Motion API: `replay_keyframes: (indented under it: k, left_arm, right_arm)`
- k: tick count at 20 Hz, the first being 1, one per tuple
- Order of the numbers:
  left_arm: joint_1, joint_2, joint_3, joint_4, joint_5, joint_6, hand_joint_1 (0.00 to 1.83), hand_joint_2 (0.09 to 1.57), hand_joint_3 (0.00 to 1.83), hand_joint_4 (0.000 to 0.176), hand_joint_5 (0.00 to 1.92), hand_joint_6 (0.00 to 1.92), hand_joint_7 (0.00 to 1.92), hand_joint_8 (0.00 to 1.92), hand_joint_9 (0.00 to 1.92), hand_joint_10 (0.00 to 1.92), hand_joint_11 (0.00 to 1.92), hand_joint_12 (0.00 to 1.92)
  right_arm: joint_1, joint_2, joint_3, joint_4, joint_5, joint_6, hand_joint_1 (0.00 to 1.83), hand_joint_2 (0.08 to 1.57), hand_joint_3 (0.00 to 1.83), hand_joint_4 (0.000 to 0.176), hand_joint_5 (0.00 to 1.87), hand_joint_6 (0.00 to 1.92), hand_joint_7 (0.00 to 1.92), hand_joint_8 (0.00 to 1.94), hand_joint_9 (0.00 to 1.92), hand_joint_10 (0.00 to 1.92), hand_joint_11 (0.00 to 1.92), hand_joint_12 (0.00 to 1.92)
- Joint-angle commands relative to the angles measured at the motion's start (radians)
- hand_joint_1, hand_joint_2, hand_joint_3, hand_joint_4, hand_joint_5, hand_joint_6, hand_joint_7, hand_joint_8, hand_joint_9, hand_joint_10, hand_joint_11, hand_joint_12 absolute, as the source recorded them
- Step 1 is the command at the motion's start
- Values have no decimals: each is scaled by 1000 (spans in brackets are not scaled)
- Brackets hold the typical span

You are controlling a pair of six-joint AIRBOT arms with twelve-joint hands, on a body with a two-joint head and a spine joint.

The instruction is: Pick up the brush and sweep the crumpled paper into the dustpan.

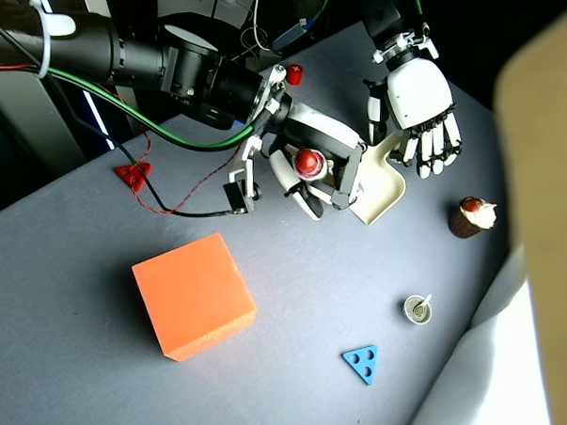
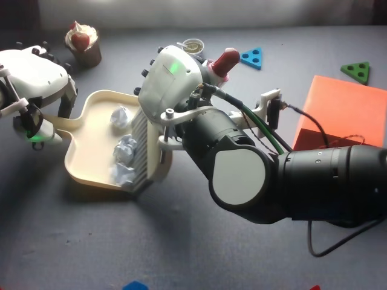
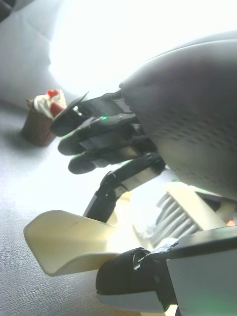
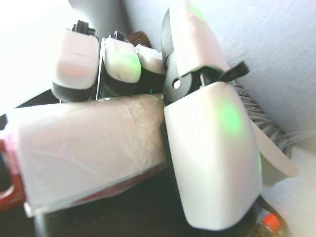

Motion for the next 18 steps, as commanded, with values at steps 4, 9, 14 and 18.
replay_keyframes:
  k: [4,9,14,18]
  left_arm:
    - [-9,0,7,14,-97,4,1091,1120,0,0,982,975,495,1,408,2,5,845]
    - [-12,-1,6,12,-101,4,1103,1116,0,0,988,968,526,8,442,14,15,836]
    - [-12,1,6,11,-94,4,1116,1103,0,0,1017,919,560,6,440,4,33,827]
    - [-12,1,5,9,-99,4,1108,1109,0,0,1005,937,532,0,424,0,23,857]
  right_arm:
    - [-18,3,8,-208,-105,208,1351,1161,0,0,856,1906,1095,1941,1337,1921,1431,1921]
    - [-35,14,-2,-284,-158,296,1352,1157,1,0,872,1720,1064,1941,1309,1921,1406,1921]
    - [-32,88,-53,-330,-121,204,1352,1155,0,0,913,1921,1099,1941,1333,1921,1404,1921]
    - [-19,138,-86,-315,-18,180,1349,1157,0,0,877,1921,1097,1941,1322,1921,1413,1921]
